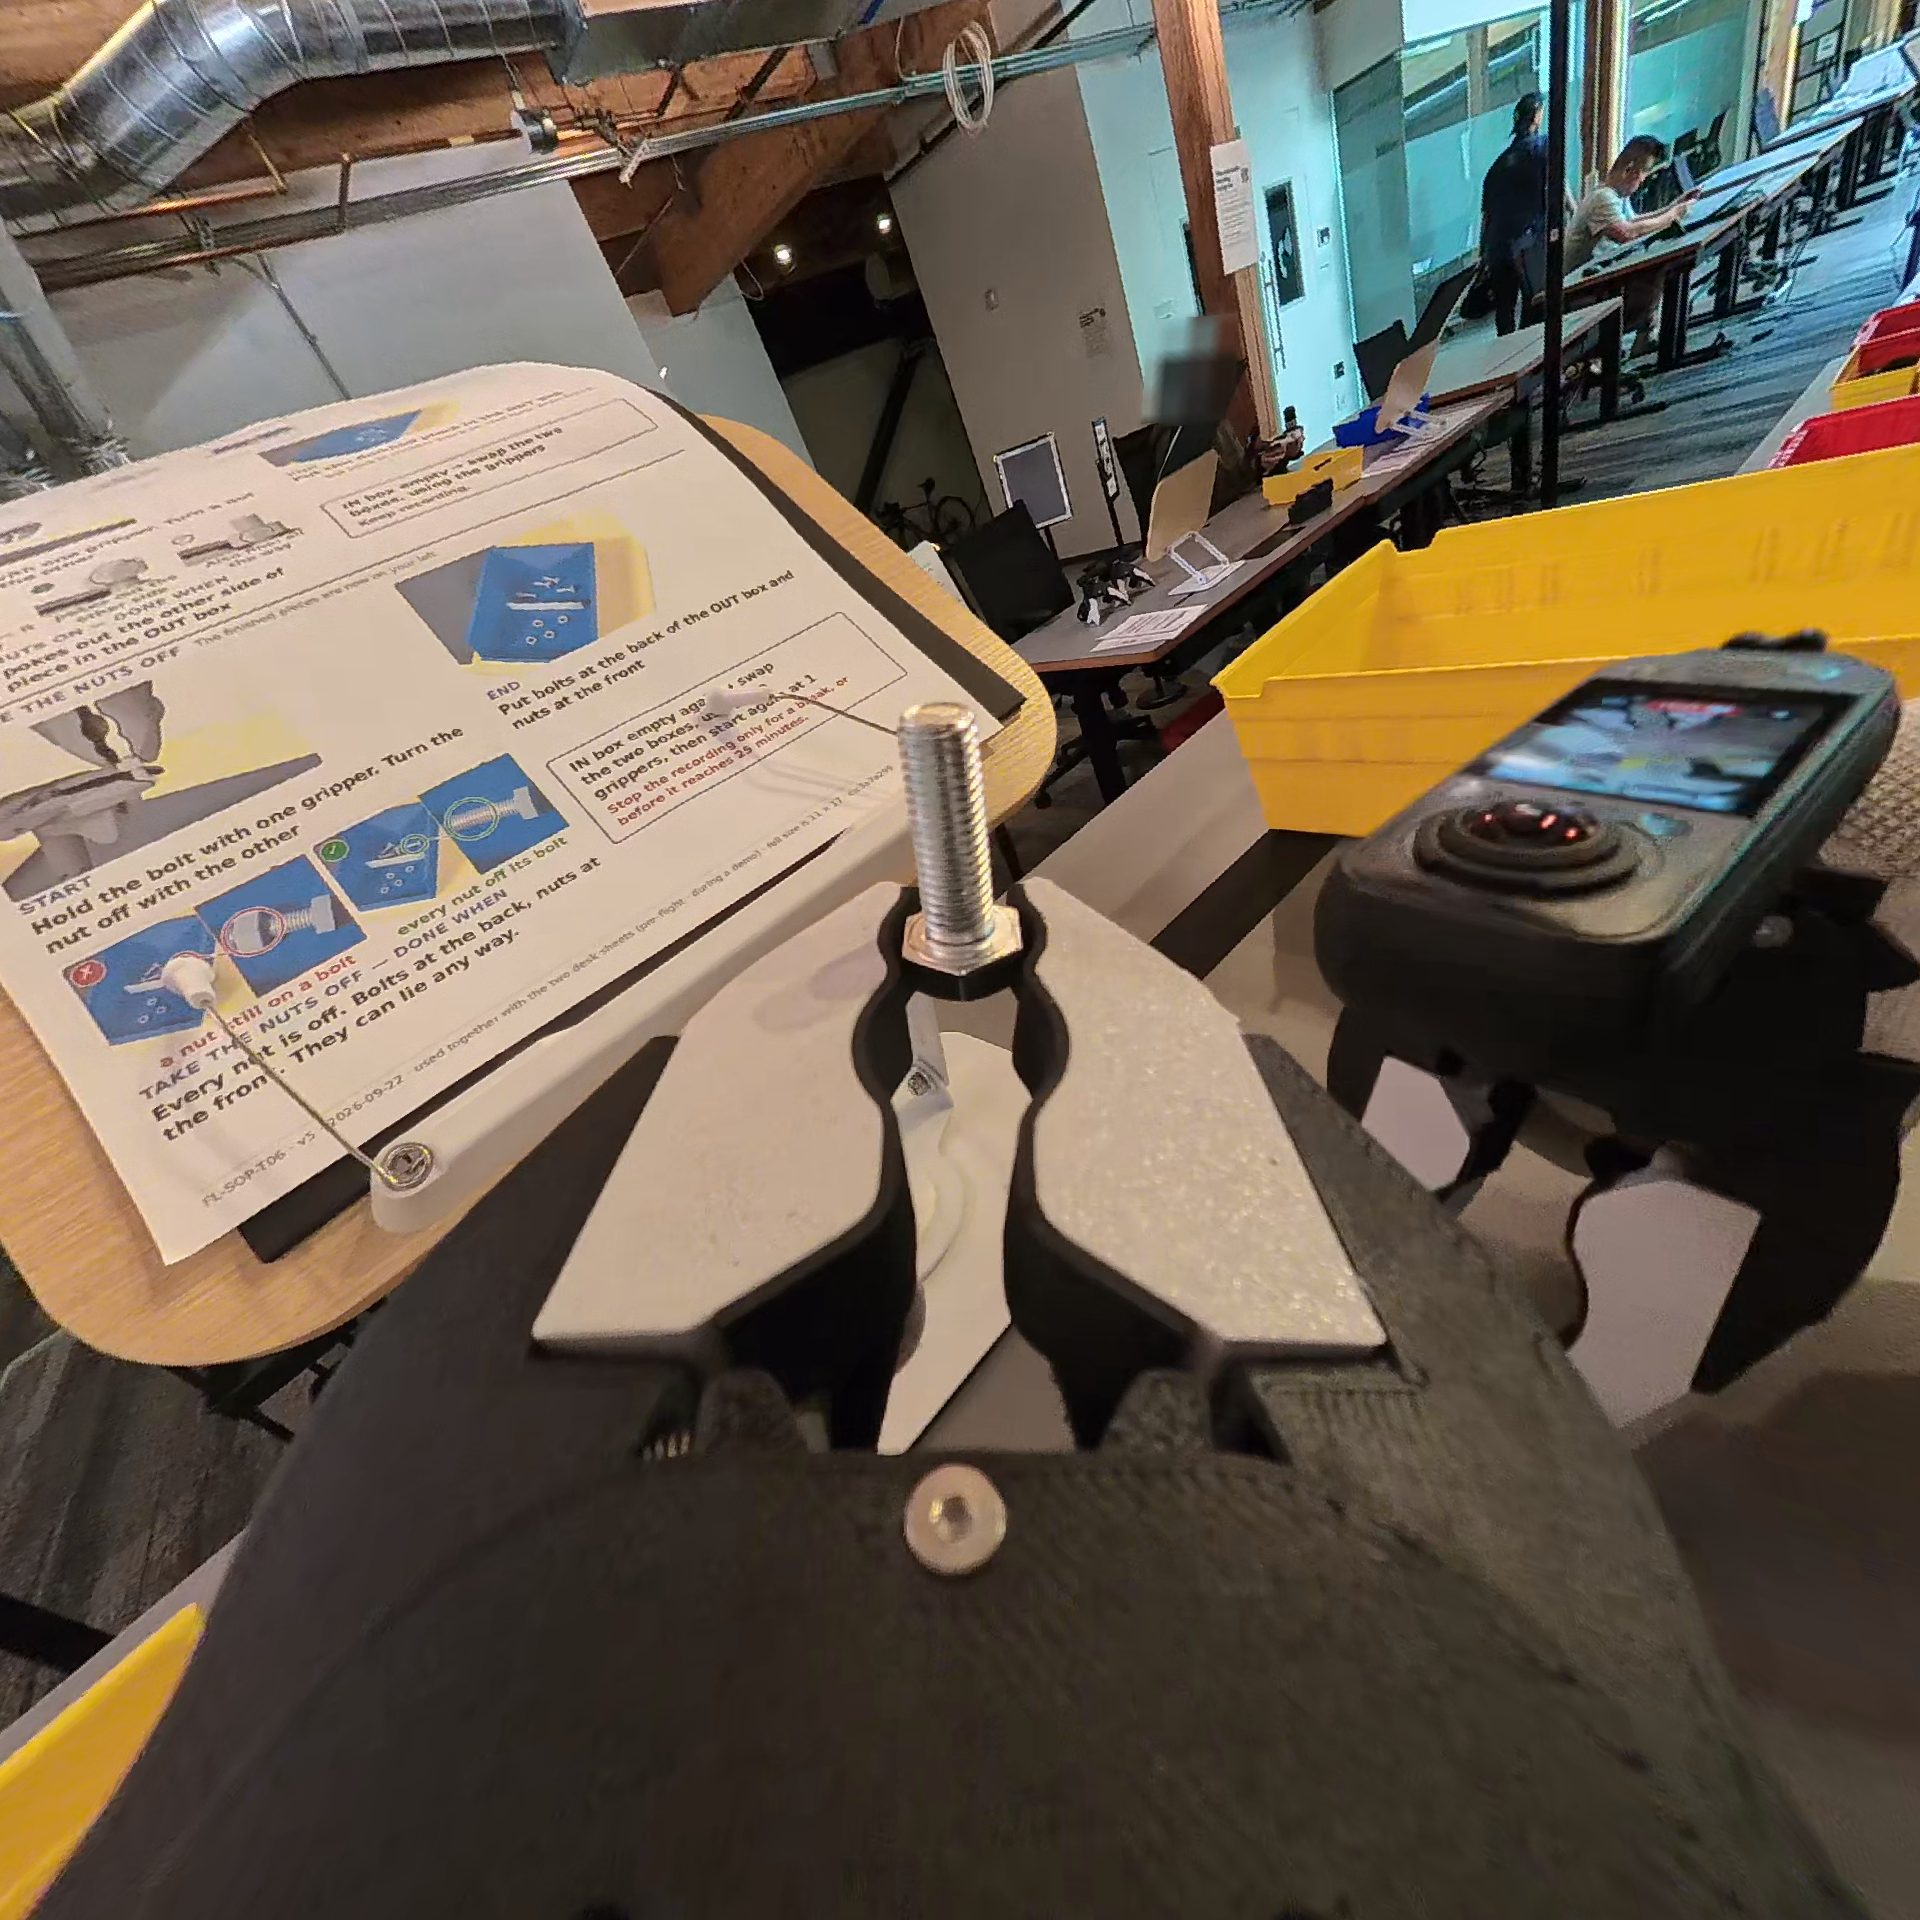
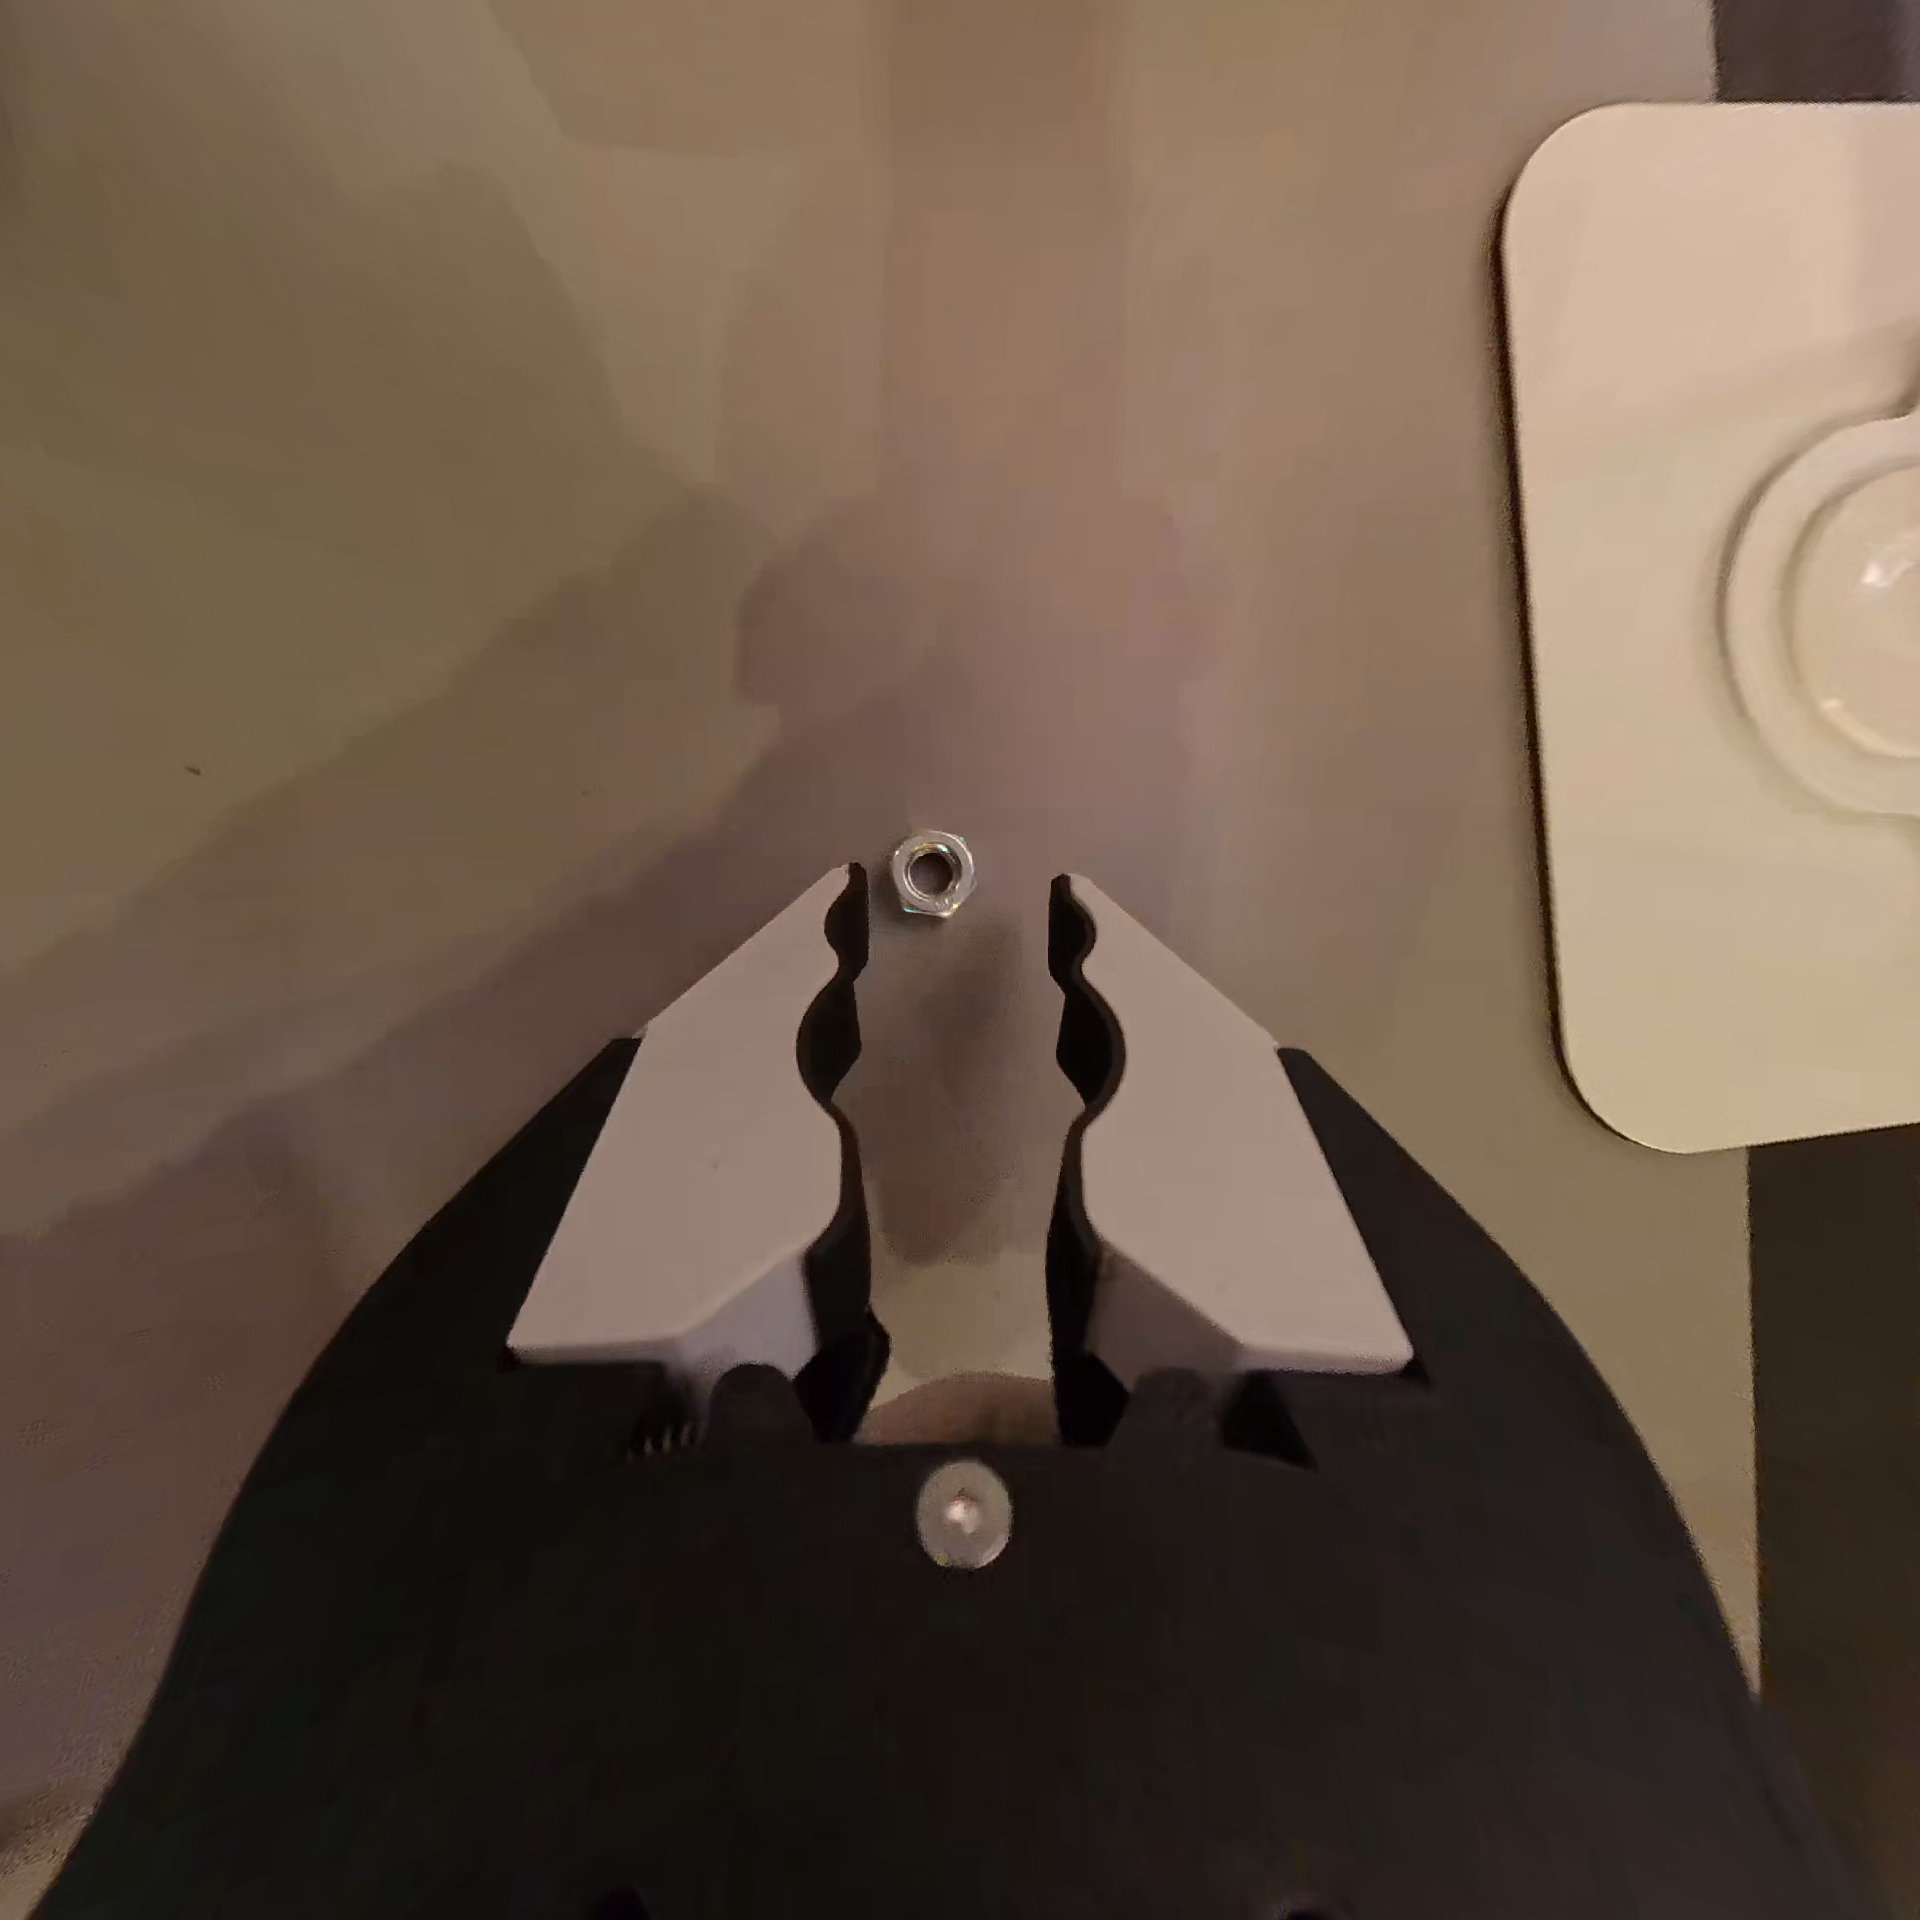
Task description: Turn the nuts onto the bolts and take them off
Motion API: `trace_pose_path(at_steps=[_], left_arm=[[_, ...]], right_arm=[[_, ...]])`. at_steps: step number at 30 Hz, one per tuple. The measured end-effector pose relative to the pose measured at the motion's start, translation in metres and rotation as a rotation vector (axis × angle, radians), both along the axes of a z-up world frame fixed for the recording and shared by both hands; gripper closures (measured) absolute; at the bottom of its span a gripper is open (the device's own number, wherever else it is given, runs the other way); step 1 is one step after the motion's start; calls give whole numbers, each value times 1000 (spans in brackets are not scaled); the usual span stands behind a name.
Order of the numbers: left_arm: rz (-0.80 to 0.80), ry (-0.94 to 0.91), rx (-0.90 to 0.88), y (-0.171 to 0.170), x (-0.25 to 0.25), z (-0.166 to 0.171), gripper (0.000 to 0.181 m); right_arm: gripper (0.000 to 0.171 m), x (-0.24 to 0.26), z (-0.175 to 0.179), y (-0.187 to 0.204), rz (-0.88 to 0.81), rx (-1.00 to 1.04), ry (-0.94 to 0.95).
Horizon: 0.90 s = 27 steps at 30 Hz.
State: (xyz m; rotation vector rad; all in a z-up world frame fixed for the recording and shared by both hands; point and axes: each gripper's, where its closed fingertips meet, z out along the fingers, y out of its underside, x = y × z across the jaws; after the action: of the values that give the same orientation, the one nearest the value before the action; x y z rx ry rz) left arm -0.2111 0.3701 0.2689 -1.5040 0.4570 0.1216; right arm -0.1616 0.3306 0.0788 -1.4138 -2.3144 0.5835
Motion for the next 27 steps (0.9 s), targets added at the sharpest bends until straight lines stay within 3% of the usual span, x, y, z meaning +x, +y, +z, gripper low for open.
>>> trace_pose_path(at_steps=[11, 18, 27], left_arm=[[-4, -1, -7, 0, 0, -1, 165], [-10, 3, -16, 0, 2, -4, 166], [-33, 13, -37, 6, 15, -24, 166]], right_arm=[[155, -5, -13, -3, -7, -36, -16], [156, -4, -11, 0, -10, -36, -7], [155, 10, 70, 17, -54, -50, 223]])
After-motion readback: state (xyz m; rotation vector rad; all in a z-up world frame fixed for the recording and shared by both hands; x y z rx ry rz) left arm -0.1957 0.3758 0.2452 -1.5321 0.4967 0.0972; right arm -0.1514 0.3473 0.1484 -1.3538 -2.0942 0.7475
